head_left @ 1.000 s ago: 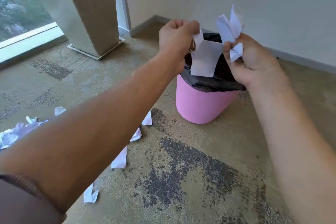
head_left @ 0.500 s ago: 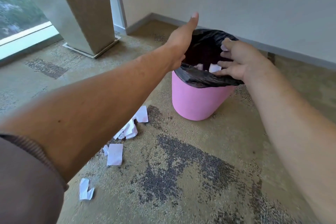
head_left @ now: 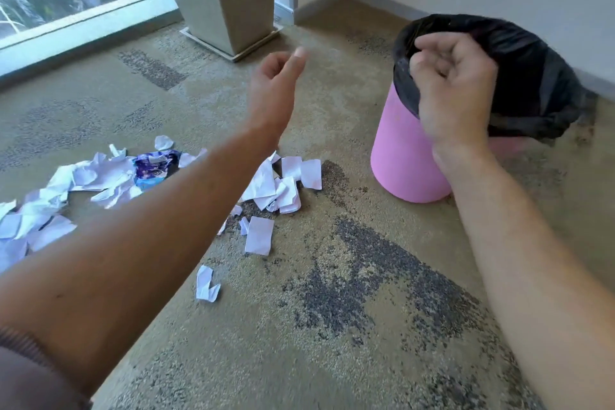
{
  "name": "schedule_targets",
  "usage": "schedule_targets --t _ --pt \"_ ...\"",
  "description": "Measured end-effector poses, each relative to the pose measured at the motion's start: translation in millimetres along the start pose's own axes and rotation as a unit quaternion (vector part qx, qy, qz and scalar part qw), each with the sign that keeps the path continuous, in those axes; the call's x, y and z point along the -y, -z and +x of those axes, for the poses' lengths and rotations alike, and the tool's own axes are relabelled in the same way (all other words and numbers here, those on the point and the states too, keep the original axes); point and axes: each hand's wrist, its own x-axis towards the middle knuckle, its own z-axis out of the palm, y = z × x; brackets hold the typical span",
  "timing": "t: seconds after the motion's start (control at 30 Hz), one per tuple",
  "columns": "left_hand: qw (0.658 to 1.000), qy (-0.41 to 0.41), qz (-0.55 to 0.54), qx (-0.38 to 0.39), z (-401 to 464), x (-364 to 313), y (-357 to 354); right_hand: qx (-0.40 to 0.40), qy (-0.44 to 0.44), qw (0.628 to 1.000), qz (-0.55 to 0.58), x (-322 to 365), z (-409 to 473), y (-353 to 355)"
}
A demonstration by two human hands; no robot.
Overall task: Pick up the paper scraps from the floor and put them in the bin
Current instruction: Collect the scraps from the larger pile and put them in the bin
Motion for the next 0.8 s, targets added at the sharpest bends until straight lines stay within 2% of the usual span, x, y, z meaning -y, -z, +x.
schedule_targets --t 0.07,0.17,0.27,0.4,0.5,0.6,0.73,0.8 --pt "0.996 -0.015 0.083 -0.004 -10.9 29.2 33.9 0.094 -0.001 0.995 -0.034 -18.2 -29.4 -35.3" --pt "0.975 -0.005 0.222 -0.020 -27.1 70.6 86.3 0.223 -0.014 0.964 -0.142 -61.6 -64.0 -76.0" --pt "0.938 0.022 0.344 -0.044 -46.9 109.2 135.1 0.296 -0.039 0.927 -0.228 -104.0 -85.8 -100.4" --pt "0.877 0.127 0.463 -0.020 -73.6 158.7 175.1 0.345 -0.068 0.880 -0.318 -145.5 -99.8 -125.6" --pt "0.842 0.189 0.505 0.002 -90.5 189.2 186.5 0.393 -0.123 0.837 -0.360 -161.1 -105.3 -143.0" --pt "0.833 0.196 0.517 0.022 -97.6 202.5 193.2 0.434 -0.120 0.785 -0.425 -165.1 -109.8 -158.9" --pt "0.844 0.187 0.500 0.050 -95.2 202.8 194.0 0.459 -0.065 0.776 -0.427 -155.7 -124.4 -177.9" --pt "0.839 0.189 0.505 0.074 -93.3 200.7 189.3 0.475 -0.026 0.762 -0.440 -148.9 -133.8 -185.0"
